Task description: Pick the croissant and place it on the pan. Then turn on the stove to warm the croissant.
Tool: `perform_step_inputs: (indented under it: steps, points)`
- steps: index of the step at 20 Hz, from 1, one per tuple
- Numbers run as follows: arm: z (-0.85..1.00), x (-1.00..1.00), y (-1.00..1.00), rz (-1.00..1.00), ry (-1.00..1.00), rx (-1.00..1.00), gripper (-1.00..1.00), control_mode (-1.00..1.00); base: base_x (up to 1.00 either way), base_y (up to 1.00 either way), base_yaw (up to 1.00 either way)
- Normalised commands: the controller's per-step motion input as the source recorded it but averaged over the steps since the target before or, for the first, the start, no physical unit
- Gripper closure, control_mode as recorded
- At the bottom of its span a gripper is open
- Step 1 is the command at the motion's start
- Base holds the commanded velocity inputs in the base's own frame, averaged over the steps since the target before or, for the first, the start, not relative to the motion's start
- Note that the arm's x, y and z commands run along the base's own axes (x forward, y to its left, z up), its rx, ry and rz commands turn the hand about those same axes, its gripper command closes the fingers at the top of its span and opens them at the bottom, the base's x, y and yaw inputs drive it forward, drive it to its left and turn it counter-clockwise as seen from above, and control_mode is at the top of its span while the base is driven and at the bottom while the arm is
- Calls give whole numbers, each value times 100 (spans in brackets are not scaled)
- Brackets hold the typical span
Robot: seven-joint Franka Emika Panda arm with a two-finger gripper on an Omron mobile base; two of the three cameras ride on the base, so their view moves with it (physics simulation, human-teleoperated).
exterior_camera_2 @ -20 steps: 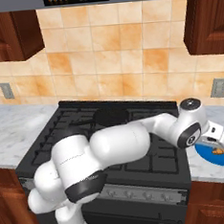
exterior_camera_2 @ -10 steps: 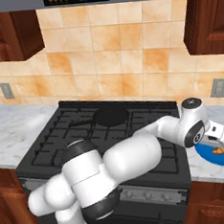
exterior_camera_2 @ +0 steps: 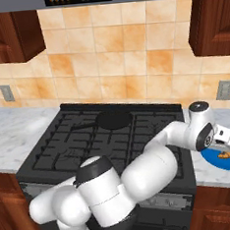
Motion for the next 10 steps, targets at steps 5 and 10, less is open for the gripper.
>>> perform_step_inputs:
  steps: [5, 10]
  points:
    - [-10, 16, -15, -1, 1, 0, -100, -100, 0, 0, 0]
    - [-14, 17, -15, -2, 4, 0, -100, -100, 0, 0, 0]
